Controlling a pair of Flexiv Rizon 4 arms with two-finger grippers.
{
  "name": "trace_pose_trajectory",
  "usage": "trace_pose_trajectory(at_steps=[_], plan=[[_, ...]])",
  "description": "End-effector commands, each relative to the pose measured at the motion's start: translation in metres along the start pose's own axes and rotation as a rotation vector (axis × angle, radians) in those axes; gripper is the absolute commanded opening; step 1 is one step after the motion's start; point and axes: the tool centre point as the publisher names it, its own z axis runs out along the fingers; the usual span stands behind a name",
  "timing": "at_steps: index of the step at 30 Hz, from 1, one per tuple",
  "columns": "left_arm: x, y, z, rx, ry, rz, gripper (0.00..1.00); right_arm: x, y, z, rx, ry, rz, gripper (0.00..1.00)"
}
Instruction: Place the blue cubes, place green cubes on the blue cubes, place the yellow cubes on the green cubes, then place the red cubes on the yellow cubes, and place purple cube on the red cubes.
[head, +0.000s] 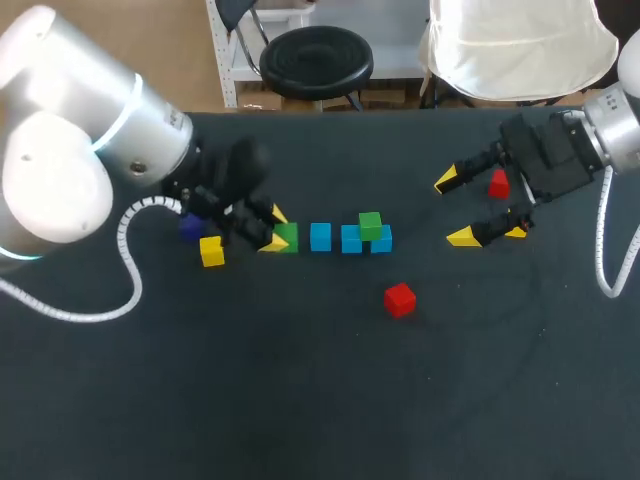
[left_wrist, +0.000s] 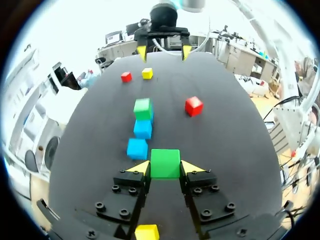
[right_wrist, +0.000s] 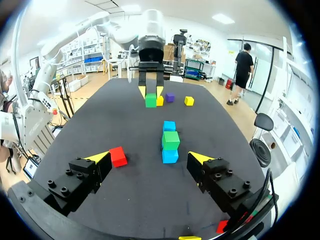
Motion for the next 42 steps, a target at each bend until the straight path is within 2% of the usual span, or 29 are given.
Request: trace_pose_trajectory(at_steps=[1, 9, 15, 42], plan=[[-0.014, 0.008, -0.001, 0.008, 0.035, 0.008, 0.00, 0.000, 0.000, 0.001, 0.000, -0.002, -0.001, 1.00], [-0.022, 0.020, 0.012, 0.057, 0.064, 0.010, 0.00, 0.000, 0.000, 0.001, 0.000, -0.002, -0.001, 1.00], [-0.024, 0.035, 0.021, 0.091, 0.118, 0.004, 0.00, 0.000, 0.000, 0.001, 0.000, -0.002, -0.001, 1.00], [-0.024, 0.036, 0.021, 0.093, 0.127, -0.001, 0.00, 0.000, 0.000, 0.001, 0.000, -0.002, -0.001, 1.00]])
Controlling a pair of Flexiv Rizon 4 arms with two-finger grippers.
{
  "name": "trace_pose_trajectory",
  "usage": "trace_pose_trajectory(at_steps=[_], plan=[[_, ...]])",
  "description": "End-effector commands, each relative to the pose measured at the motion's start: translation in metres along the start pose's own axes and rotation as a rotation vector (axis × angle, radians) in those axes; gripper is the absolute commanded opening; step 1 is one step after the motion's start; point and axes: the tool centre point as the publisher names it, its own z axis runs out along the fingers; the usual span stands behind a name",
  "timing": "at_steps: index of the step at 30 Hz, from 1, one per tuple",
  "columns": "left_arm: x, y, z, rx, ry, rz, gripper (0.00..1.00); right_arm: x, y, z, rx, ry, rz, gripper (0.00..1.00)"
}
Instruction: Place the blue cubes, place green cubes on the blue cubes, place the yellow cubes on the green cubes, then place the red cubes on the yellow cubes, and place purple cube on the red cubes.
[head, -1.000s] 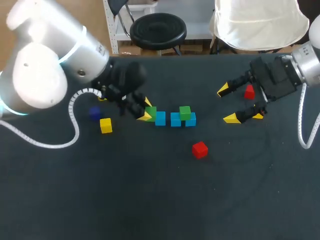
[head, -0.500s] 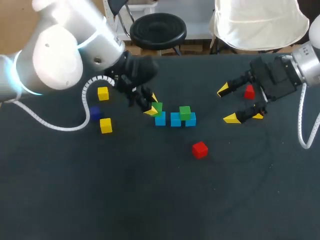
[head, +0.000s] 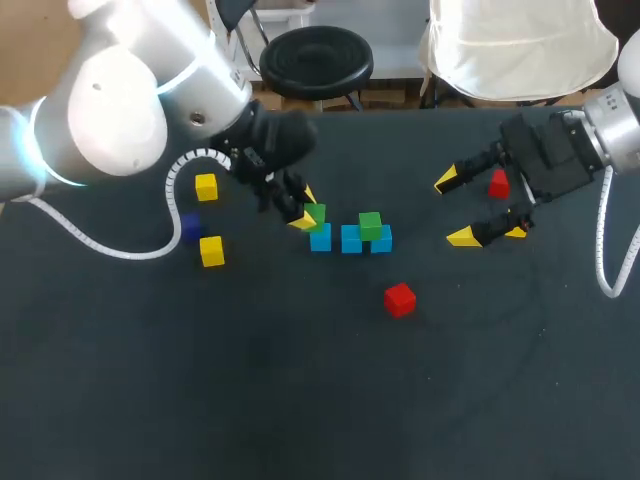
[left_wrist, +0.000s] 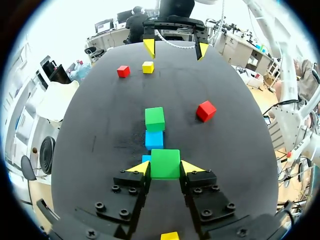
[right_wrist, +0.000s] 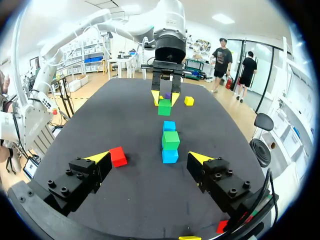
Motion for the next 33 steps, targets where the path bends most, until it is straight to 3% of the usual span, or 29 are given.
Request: trace_pose_trajectory(at_steps=[1, 12, 22, 33], plan=[[0.000, 0.000, 0.000, 0.002, 0.002, 0.000, 0.00, 0.000, 0.000, 0.001, 0.000, -0.002, -0.001, 1.00], [-0.009, 0.002, 0.001, 0.000, -0.035, 0.009, 0.00, 0.000, 0.000, 0.001, 0.000, -0.002, -0.001, 1.00], [-0.005, -0.001, 0.011, 0.012, -0.168, -0.040, 0.00, 0.000, 0.000, 0.001, 0.000, -0.002, -0.001, 1.00], [-0.013, 0.001, 0.020, 0.021, -0.156, -0.025, 0.00, 0.000, 0.000, 0.001, 0.000, -0.002, -0.001, 1.00]])
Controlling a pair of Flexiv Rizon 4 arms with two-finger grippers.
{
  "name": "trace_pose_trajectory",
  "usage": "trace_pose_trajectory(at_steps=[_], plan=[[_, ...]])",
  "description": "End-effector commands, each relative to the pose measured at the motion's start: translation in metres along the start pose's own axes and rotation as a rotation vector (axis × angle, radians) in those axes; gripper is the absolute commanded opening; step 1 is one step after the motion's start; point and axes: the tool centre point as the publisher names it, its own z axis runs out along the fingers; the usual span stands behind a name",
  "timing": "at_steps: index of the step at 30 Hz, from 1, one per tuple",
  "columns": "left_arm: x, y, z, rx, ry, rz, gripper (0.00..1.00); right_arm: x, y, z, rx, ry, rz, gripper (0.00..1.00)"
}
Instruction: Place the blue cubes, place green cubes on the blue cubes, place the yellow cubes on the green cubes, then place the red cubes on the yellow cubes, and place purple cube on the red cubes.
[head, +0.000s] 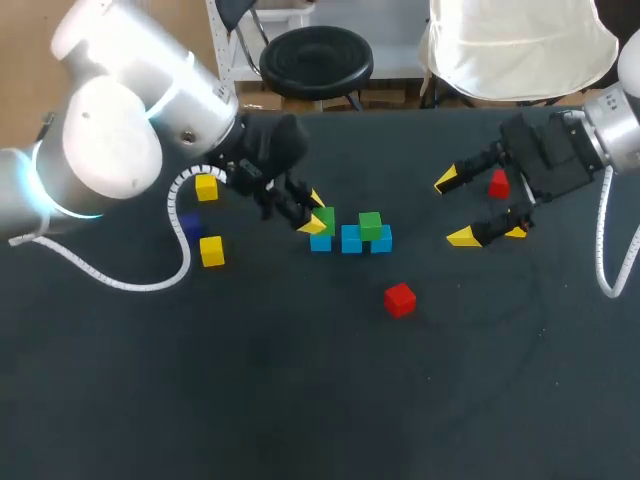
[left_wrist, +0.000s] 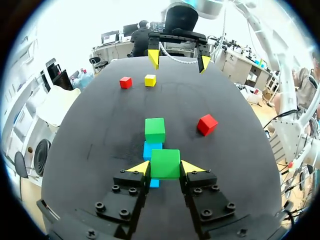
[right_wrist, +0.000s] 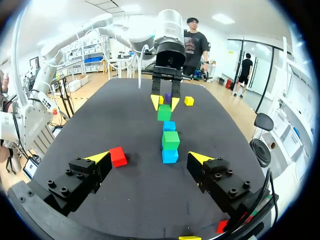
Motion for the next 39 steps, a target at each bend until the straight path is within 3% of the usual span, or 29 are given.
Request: trace_pose_trajectory(at_steps=[1, 24, 32, 39], plan=[[-0.003, 0.003, 0.005, 0.019, 0.019, 0.014, 0.00, 0.000, 0.000, 0.001, 0.000, -0.002, -0.001, 1.00], [-0.004, 0.002, 0.005, 0.023, 0.027, 0.021, 0.00, 0.000, 0.000, 0.001, 0.000, -0.002, -0.001, 1.00], [-0.014, 0.005, 0.017, 0.053, -0.028, 0.047, 0.00, 0.000, 0.000, 0.001, 0.000, -0.002, -0.001, 1.00], [-0.009, 0.008, 0.017, 0.050, -0.011, 0.046, 0.00, 0.000, 0.000, 0.001, 0.000, -0.002, -0.001, 1.00]])
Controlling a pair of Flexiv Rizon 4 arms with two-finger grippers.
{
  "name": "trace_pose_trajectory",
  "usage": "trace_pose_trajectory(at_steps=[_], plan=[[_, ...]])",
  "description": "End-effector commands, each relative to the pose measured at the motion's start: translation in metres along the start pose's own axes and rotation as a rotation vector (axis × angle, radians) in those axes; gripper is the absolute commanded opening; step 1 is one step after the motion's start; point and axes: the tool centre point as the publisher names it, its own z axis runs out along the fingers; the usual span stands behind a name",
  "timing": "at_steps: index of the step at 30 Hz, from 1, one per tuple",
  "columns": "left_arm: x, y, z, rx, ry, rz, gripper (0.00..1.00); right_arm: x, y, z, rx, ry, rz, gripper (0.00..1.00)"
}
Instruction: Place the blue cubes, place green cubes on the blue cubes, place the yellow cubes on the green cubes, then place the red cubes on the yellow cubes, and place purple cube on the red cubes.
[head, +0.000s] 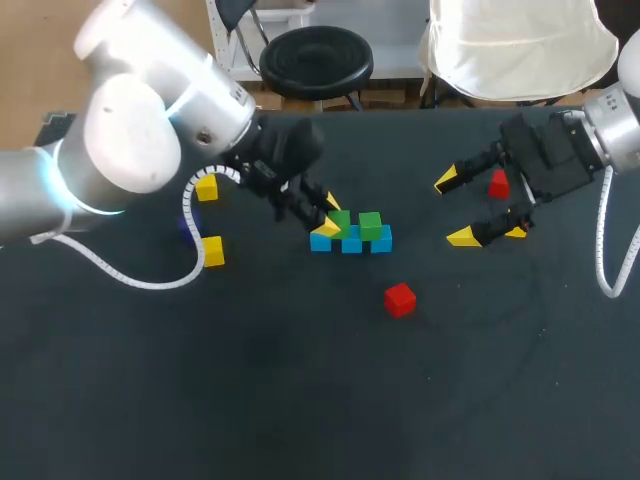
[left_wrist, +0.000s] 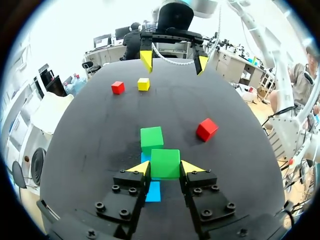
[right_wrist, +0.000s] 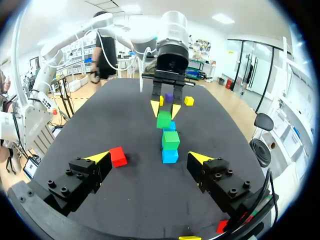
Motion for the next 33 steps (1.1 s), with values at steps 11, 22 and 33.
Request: trace_pose_trajectory(at_steps=[11, 22, 33], plan=[[0.0050, -0.0001, -0.0007, 0.023, -0.001, 0.016, 0.00, 0.0004, -0.0004, 0.0005, 0.000, -0.002, -0.001, 1.00], [0.0072, 0.0013, 0.0022, 0.025, -0.034, 0.065, 0.00, 0.0004, -0.0004, 0.0005, 0.000, -0.002, -0.001, 1.00], [0.0055, 0.0017, 0.0044, 0.029, -0.018, 0.075, 0.00, 0.0004, -0.0004, 0.0005, 0.000, -0.002, -0.001, 1.00]])
